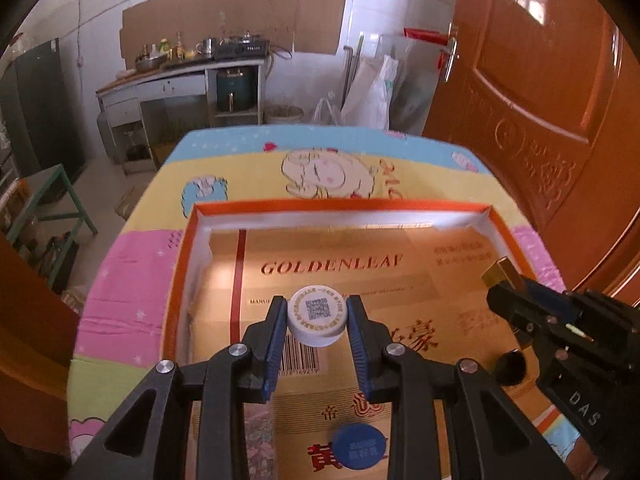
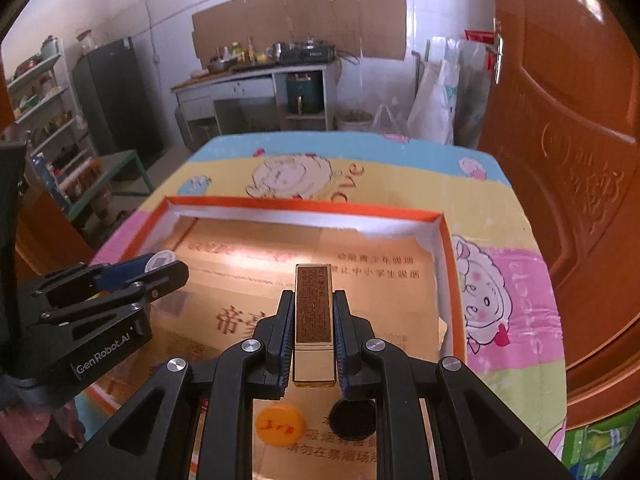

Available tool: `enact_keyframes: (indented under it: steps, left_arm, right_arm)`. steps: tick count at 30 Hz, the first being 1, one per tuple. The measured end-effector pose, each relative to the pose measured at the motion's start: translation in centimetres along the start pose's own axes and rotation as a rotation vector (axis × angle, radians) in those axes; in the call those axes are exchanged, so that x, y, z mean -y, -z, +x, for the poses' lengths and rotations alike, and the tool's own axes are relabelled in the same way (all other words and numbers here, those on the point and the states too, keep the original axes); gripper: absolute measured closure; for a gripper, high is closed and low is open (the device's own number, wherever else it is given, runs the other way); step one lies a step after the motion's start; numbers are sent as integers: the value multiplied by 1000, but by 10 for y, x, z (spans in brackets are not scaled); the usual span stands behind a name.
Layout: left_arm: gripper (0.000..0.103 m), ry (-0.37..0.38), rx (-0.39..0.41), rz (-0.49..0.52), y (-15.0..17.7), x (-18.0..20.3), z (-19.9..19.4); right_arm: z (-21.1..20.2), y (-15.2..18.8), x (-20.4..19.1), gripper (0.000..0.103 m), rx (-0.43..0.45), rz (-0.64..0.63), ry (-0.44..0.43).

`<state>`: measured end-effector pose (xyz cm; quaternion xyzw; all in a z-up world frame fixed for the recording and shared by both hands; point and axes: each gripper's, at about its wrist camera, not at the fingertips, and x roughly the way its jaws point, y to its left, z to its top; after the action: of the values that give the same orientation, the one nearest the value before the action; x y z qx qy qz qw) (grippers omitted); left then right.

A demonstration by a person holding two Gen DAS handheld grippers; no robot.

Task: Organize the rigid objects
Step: 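Carry the gold case and white tin into the tray and open both grippers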

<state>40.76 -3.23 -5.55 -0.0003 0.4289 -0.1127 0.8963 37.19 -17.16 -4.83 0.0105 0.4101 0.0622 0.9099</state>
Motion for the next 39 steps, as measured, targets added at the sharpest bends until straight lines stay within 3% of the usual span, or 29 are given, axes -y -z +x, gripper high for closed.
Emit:
enact_keyframes:
  steps: [17, 36, 39]
  left_arm:
    - [72, 16, -76, 13, 8, 0, 16]
    - [72, 32, -60, 7, 11, -1, 17]
    - [67, 55, -55, 2, 12, -1, 17]
  right_arm:
    - [24, 9, 1, 85, -69, -12, 23]
    - [38, 13, 4, 85, -99, -2, 38]
    - [38, 13, 4, 85, -100, -2, 38]
